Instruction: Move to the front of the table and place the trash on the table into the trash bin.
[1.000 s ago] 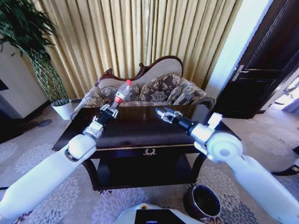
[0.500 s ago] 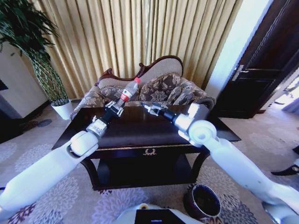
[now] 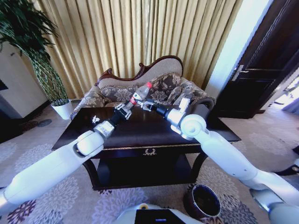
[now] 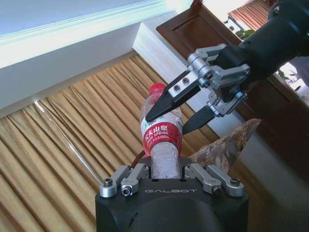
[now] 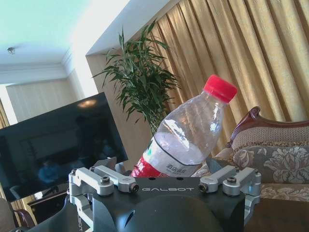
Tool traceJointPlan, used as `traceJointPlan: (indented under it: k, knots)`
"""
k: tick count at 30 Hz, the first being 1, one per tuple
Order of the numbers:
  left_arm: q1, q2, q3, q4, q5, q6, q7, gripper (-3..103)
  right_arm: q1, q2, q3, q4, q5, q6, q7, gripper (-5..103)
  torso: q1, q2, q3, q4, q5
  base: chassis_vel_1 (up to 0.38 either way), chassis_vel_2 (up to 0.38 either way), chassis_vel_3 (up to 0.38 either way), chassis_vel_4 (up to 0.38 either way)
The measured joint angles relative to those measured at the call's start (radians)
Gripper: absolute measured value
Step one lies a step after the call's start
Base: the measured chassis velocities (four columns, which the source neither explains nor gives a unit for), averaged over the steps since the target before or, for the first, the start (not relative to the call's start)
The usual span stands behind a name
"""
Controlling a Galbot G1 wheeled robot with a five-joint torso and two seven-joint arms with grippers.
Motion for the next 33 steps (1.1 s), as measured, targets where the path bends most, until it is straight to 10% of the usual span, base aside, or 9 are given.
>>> traceJointPlan:
  k: [23, 33]
  knots:
    - [-0.043, -0.016, 0.064, -0.028, -0.002, -0.002, 0.035, 27, 0.032, 0.003, -0.024, -0.02, 0.005, 0.0, 0.005, 103, 0.0, 0.0, 0.0, 0.0001, 0.0, 0.0, 0.0, 0.0, 0.0]
    - [-0.016, -0.005, 0.044, -0.035, 0.002, -0.002, 0.038, 26, 0.029, -0.002, -0.009, -0.02, 0.011, 0.009, 0.025, 68, 0.0, 0.0, 0.0, 0.0001, 0.0, 0.0, 0.0, 0.0, 0.0]
